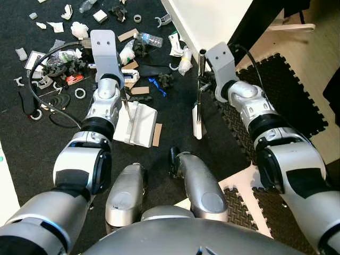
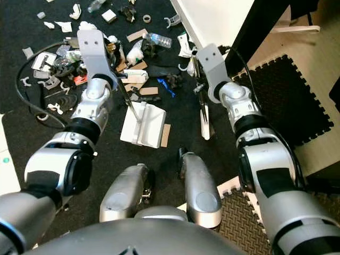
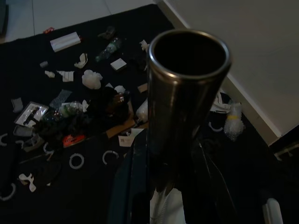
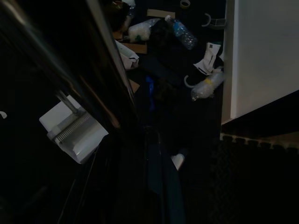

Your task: Sweep floor

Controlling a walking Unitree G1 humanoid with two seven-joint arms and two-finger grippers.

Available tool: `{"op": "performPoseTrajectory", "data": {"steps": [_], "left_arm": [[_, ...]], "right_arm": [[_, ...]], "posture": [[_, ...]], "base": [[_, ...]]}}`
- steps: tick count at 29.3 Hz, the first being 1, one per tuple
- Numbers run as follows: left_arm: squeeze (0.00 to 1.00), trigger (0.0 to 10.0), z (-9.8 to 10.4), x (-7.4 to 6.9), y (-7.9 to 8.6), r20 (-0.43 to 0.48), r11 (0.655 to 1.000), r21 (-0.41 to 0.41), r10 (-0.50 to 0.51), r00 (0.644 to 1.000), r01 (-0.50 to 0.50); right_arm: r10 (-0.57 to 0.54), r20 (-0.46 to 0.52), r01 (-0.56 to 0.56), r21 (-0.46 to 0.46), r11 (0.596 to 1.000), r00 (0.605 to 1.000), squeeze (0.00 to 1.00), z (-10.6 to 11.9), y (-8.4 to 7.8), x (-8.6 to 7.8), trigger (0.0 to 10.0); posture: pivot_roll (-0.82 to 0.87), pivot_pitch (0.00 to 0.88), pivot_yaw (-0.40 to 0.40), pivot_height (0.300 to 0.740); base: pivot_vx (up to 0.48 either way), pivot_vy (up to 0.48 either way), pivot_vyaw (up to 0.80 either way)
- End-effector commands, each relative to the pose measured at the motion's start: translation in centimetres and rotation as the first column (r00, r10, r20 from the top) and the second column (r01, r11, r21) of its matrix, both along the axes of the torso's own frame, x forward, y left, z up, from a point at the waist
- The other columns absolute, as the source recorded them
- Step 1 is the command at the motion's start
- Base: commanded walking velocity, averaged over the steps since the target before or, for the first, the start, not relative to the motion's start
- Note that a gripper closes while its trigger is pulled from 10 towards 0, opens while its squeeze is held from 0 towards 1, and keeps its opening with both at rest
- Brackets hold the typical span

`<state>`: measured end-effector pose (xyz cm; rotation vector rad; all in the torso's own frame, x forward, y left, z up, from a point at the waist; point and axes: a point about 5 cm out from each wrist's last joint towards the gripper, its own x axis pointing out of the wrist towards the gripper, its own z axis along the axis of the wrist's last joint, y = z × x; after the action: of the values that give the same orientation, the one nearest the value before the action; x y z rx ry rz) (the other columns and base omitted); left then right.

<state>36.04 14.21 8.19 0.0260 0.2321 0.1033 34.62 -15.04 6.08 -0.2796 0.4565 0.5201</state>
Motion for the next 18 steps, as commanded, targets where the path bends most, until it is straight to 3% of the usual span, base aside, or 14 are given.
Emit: {"op": "performPoseTrajectory", "data": {"steps": [1, 8, 9, 12, 14, 17, 18], "left_arm": [[0.00, 10.0, -1.2, -0.5, -0.7, -0.068, 1.000, -0.015, 0.004, 0.998, -0.005], [0.00, 10.0, -0.4, 0.2, -2.5, -0.072, 0.999, -0.023, -0.043, 0.997, 0.041], [0.00, 10.0, -0.2, 0.3, -3.5, -0.077, 0.997, -0.018, -0.081, 0.994, 0.080], [0.00, 10.0, -0.1, 0.3, -4.7, -0.084, 0.992, -0.013, -0.125, 0.989, 0.124], [0.00, 10.0, -0.1, 0.3, -5.1, -0.086, 0.990, -0.011, -0.140, 0.986, 0.140], [0.00, 10.0, -0.1, -0.2, -7.9, -0.085, 0.968, 0.013, -0.248, 0.965, 0.250], [0.00, 10.0, -0.1, -0.2, -7.9, -0.085, 0.968, 0.013, -0.248, 0.965, 0.250]], "right_arm": [[-0.018, -0.070, 0.019, 0.018, 1.000, 0.997, 0.00, -1.5, 0.1, -1.0, 10.0], [-0.032, -0.080, 0.046, 0.185, 0.982, 0.996, 0.00, -1.2, 3.0, -0.8, 10.0], [-0.014, -0.095, 0.038, 0.252, 0.967, 0.995, 0.00, -1.0, 4.2, -0.9, 10.0], [0.005, -0.110, 0.029, 0.305, 0.952, 0.994, 0.00, -0.9, 5.1, -1.0, 10.0], [0.008, -0.114, 0.028, 0.316, 0.948, 0.993, 0.00, -0.9, 5.3, -1.1, 10.0], [-0.025, -0.125, 0.063, 0.313, 0.948, 0.992, 0.00, -1.2, 4.9, -1.2, 10.0], [-0.025, -0.125, 0.063, 0.313, 0.948, 0.992, 0.00, -1.2, 4.9, -1.2, 10.0]], "posture": [[0.01, 0.180, 0.005, 0.740], [-0.01, 0.189, 0.015, 0.740], [-0.01, 0.193, 0.021, 0.740], [-0.01, 0.197, 0.025, 0.740], [-0.01, 0.197, 0.025, 0.740], [-0.02, 0.204, 0.037, 0.740], [-0.02, 0.204, 0.037, 0.740]], "base": [[0.000, 0.000, 0.00], [0.000, 0.000, 0.00], [0.000, 0.000, 0.00], [0.000, 0.000, 0.00], [0.000, 0.000, 0.00], [0.000, 0.000, 0.00], [0.000, 0.000, 0.00]]}}
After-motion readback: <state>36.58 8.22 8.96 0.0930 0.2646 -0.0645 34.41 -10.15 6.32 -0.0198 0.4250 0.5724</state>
